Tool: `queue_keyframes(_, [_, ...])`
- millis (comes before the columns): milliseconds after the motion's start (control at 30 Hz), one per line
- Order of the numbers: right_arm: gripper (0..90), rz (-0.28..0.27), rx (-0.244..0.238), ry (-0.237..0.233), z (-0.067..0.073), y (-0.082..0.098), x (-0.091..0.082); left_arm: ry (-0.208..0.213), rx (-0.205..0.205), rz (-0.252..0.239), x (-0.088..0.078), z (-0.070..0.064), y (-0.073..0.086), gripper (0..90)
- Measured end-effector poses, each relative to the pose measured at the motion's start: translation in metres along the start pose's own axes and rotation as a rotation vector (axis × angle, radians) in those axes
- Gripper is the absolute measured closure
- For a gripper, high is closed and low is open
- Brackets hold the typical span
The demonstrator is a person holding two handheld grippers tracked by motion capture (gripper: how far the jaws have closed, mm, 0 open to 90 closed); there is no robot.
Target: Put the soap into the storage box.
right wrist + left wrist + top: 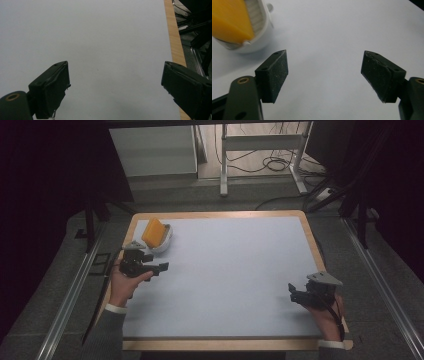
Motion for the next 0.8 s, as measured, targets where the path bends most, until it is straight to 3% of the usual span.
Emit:
queue_keyframes(167, [8.2, 0.004, -0.005, -0.002, 0.002, 0.001, 0.001, 0.035, 0.010, 0.006, 0.000, -0.013, 0.022, 22.6])
queue_keyframes(400, [8.2, 0.004, -0.001, 0.001, 0.001, 0.002, -0.001, 0.034, 0.022, 0.029, 0.008, -0.020, 0.044, 22.2])
queue_keyframes(667, [8.2, 0.006, -0.008, 0.000, 0.002, 0.001, 0.001, 0.019, 0.023, 0.029, 0.011, -0.019, 0.047, 22.3])
queue_keyframes(800, [8.2, 0.005, -0.011, -0.002, 0.003, 0.001, 0.001, -0.017, 0.013, 0.014, 0.012, -0.015, 0.048, 22.6])
Point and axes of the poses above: each handheld gripper's, and its own axes: x roughly forward along the jaws, y roughly out of its underside, z roughly to its left, the point moved 10 cm from there along x, roughly forward along the jaws, and after that the axes turned 15 degrees about -y, right-handed, at the moved point
